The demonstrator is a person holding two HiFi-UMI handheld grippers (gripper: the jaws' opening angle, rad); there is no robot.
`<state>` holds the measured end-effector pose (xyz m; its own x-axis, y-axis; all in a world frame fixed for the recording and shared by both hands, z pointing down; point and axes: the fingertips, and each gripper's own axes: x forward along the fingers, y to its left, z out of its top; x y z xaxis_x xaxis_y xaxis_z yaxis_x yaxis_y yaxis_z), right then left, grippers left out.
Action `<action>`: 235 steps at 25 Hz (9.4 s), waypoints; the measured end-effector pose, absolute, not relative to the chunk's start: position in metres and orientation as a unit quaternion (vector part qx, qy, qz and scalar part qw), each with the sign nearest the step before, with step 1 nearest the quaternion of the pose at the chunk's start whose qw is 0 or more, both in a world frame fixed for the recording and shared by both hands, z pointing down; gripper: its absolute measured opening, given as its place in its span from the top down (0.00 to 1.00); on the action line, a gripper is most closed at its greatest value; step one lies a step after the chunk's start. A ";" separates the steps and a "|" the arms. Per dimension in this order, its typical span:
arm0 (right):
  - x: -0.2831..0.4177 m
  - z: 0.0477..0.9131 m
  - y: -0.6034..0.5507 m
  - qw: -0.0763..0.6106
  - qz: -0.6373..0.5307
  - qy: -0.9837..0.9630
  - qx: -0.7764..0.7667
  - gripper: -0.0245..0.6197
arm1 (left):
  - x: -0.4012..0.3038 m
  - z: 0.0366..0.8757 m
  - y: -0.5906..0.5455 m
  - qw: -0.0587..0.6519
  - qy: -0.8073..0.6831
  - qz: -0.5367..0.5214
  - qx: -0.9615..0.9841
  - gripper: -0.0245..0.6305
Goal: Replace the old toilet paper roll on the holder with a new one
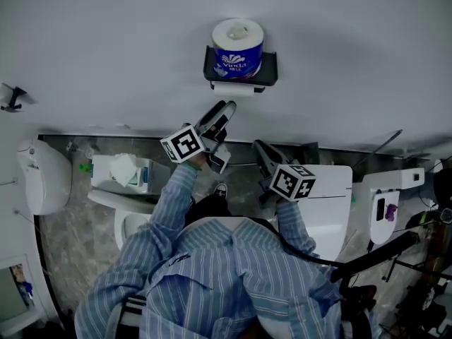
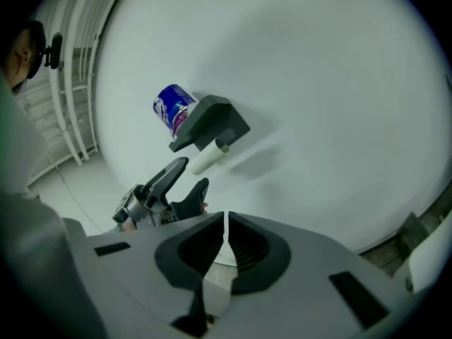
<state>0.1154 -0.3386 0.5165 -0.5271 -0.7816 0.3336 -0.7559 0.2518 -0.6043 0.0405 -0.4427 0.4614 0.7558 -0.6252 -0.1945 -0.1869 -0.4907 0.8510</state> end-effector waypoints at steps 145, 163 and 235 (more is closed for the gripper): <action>0.205 0.436 -0.462 0.362 -0.473 0.641 -0.485 0.28 | -0.061 0.519 -0.354 0.323 -0.365 -0.035 0.873 0.69; 0.112 0.456 -0.457 0.342 -0.556 0.661 -0.371 0.29 | -0.069 0.525 -0.353 0.331 -0.377 -0.039 0.864 0.69; 0.127 0.542 -0.073 0.011 -0.492 0.779 -0.389 0.95 | 0.046 0.513 -0.035 0.291 -0.360 0.018 0.886 0.69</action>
<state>0.1266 -0.0729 0.5416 -0.6971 -0.6174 0.3646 -0.5948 0.2139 -0.7749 0.0459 -0.0349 0.5126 0.7403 -0.6274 0.2415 -0.6483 -0.5712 0.5035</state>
